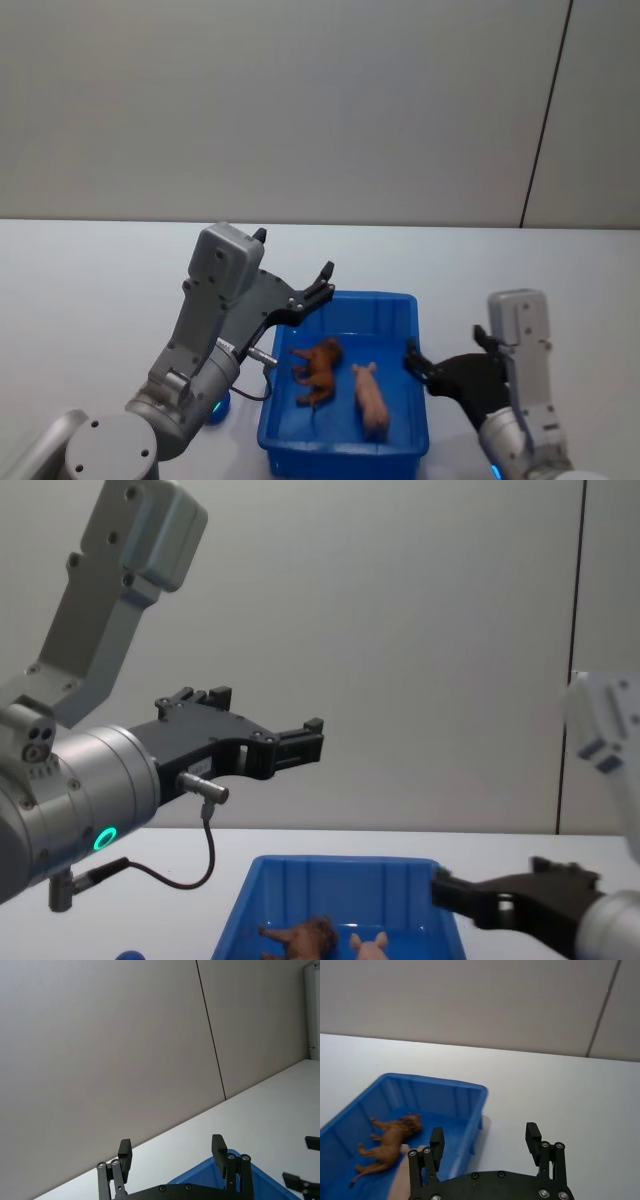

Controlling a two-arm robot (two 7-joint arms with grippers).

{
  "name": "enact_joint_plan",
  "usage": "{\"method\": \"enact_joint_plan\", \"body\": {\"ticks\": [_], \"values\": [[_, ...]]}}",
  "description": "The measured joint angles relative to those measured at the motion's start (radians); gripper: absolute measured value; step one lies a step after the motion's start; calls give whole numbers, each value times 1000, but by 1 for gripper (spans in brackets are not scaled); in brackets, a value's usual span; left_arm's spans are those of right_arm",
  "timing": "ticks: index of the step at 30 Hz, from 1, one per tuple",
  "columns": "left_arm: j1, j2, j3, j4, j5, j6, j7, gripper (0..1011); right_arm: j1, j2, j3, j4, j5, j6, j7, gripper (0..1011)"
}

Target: Pick up the two dolls from the table and place them into the box.

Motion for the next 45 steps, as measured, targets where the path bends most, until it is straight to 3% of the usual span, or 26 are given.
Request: {"method": "enact_joint_plan", "body": {"ticks": [9, 20, 45], "values": [[0, 0, 0, 0, 0, 0, 0, 1003, -40, 30, 29, -33, 12, -9, -86, 1001], [4, -2, -2, 0, -8, 3, 7, 1003, -60, 44, 44, -50, 17, -13, -125, 1001], [49, -1, -23, 28, -124, 76, 116, 1003, -73, 54, 53, -59, 20, -16, -150, 1001]]}}
